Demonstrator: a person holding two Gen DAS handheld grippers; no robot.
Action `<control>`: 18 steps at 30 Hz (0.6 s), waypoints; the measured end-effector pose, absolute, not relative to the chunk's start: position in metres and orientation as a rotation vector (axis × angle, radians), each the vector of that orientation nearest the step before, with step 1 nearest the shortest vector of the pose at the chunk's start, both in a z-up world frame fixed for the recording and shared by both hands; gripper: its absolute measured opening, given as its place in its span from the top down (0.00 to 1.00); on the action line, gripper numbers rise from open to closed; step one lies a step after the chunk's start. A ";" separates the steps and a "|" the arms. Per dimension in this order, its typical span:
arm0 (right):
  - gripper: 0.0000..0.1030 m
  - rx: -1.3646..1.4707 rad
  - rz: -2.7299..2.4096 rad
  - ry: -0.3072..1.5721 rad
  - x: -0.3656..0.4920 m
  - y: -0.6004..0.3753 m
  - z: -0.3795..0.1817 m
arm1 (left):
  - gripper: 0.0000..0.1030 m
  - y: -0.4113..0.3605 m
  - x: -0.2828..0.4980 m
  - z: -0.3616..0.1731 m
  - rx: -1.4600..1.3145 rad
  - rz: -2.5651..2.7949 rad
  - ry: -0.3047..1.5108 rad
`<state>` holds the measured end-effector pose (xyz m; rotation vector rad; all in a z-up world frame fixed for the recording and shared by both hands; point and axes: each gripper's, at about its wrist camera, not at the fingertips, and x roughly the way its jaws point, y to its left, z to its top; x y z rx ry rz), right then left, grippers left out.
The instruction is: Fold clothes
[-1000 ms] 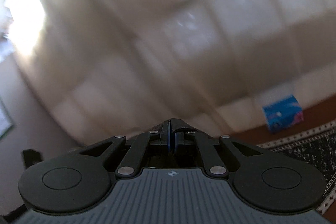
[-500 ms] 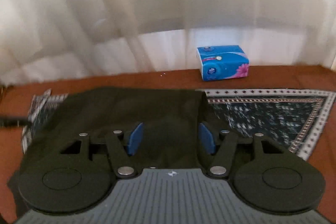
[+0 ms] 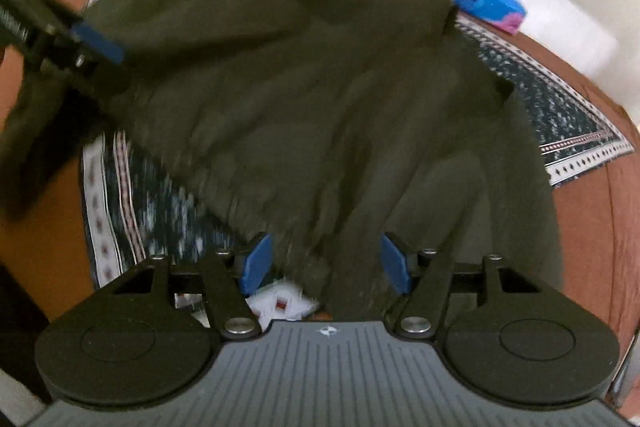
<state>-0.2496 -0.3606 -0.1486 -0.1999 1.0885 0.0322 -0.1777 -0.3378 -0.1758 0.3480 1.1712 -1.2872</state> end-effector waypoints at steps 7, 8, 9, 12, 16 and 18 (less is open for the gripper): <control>0.44 -0.315 0.104 1.082 -0.262 -0.358 -0.177 | 0.17 -0.339 -0.208 -0.181 0.300 -1.200 1.208; 0.45 -0.325 0.115 1.075 -0.264 -0.358 -0.180 | 0.17 -0.338 -0.212 -0.181 0.296 -1.189 1.210; 0.45 -0.333 0.126 1.061 -0.266 -0.358 -0.182 | 0.17 -0.338 -0.216 -0.182 0.295 -1.180 1.213; 0.53 -0.353 0.138 1.023 -0.268 -0.360 -0.184 | 0.17 -0.335 -0.228 -0.184 0.293 -1.154 1.220; 0.62 -0.394 0.144 0.995 -0.269 -0.359 -0.186 | 0.17 -0.332 -0.242 -0.188 0.287 -1.136 1.219; 0.64 -0.414 0.148 0.981 -0.269 -0.358 -0.187 | 0.17 -0.330 -0.248 -0.189 0.267 -1.126 1.233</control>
